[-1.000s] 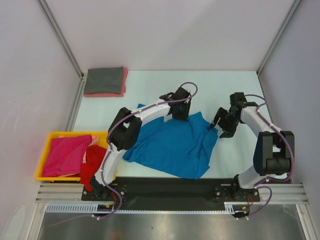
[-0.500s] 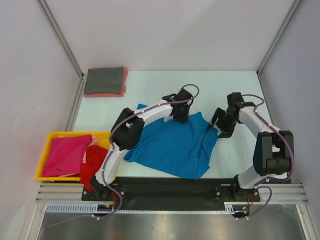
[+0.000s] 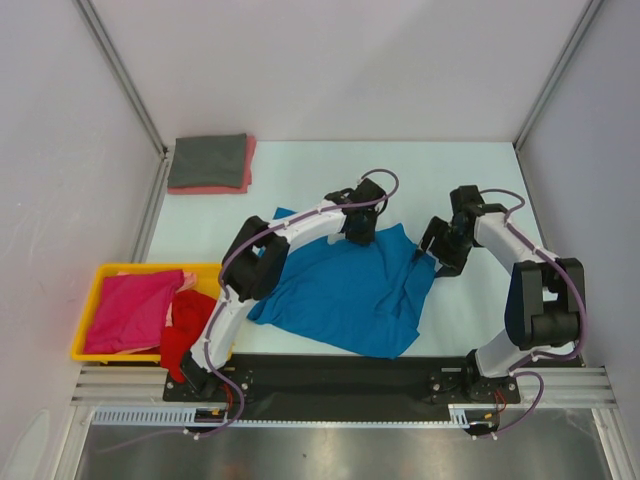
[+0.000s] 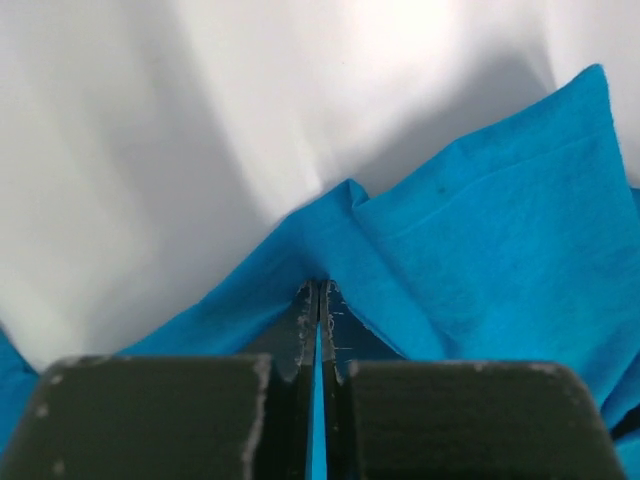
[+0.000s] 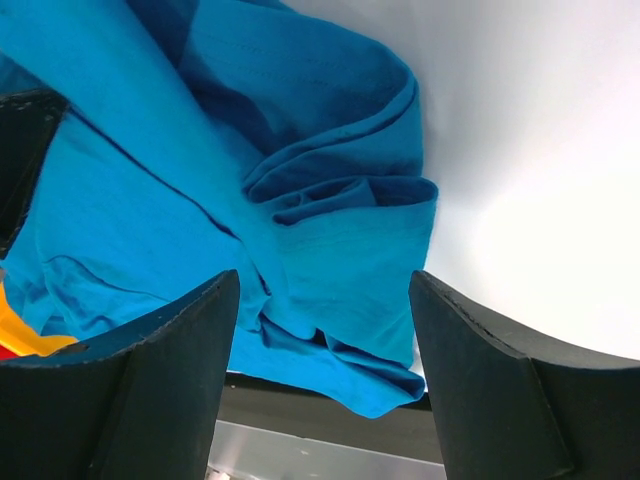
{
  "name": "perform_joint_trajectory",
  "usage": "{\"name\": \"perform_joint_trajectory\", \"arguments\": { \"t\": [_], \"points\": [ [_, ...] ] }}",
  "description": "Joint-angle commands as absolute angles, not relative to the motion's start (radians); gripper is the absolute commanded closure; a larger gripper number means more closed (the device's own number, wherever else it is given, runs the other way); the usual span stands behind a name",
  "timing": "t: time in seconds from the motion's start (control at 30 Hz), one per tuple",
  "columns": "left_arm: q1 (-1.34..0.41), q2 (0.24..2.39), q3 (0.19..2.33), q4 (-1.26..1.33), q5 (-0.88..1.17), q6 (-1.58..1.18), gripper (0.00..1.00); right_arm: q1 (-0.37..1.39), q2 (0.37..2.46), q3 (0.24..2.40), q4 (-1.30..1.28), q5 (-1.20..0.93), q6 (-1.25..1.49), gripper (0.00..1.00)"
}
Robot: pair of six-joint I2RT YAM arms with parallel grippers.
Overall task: Fold and stack the t-shirts
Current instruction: Flatten the tshirt out
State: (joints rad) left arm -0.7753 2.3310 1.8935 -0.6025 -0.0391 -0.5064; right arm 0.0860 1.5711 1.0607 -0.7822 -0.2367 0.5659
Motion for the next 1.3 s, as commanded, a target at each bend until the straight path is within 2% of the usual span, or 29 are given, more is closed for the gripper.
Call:
{"name": "perform_joint_trajectory", "arguments": {
  "t": [0.0, 0.13, 0.3, 0.5, 0.63, 0.73, 0.77, 0.97, 1.1, 1.2, 1.27],
  "points": [
    [-0.784, 2.269, 1.87, -0.633, -0.115, -0.497, 1.0, 0.098, 1.594, 1.071, -0.772, -0.212, 0.577, 0.25],
    [-0.784, 2.125, 1.783, -0.618, -0.172, -0.489, 1.0, 0.12, 1.595, 1.086, -0.766, -0.172, 0.587, 0.24],
    [-0.782, 1.846, 1.617, -0.606, -0.178, -0.471, 1.0, 0.146, 1.621, 1.112, -0.775, -0.14, 0.603, 0.25],
    [-0.776, 1.66, 1.444, -0.601, -0.141, -0.471, 1.0, 0.147, 1.647, 1.115, -0.769, -0.083, 0.58, 0.31],
    [-0.764, 1.672, 1.381, -0.546, -0.057, -0.483, 1.0, 0.146, 1.67, 1.124, -0.753, -0.092, 0.555, 0.45],
    [-0.764, 1.642, 1.345, -0.538, -0.074, -0.5, 1.0, 0.129, 1.69, 1.127, -0.755, -0.104, 0.549, 0.64],
    [-0.764, 1.619, 1.313, -0.529, -0.084, -0.509, 1.0, 0.126, 1.692, 1.129, -0.758, -0.11, 0.551, 0.77],
    [-0.756, 1.4, 1.186, -0.604, -0.184, -0.529, 1.0, 0.101, 1.609, 1.088, -0.821, -0.065, 0.535, 0.84],
    [-0.746, 1.168, 1.097, -0.675, -0.244, -0.586, 1.0, 0.091, 1.475, 1.034, -0.894, 0.043, 0.499, 1.0],
    [-0.736, 0.993, 1.06, -0.738, -0.304, -0.646, 1.0, 0.068, 1.415, 0.96, -0.878, 0.009, 0.486, 1.0],
    [-0.733, 0.913, 1.072, -0.79, -0.357, -0.684, 1.0, 0.066, 1.381, 0.928, -0.845, -0.089, 0.474, 1.0]
  ]
}}
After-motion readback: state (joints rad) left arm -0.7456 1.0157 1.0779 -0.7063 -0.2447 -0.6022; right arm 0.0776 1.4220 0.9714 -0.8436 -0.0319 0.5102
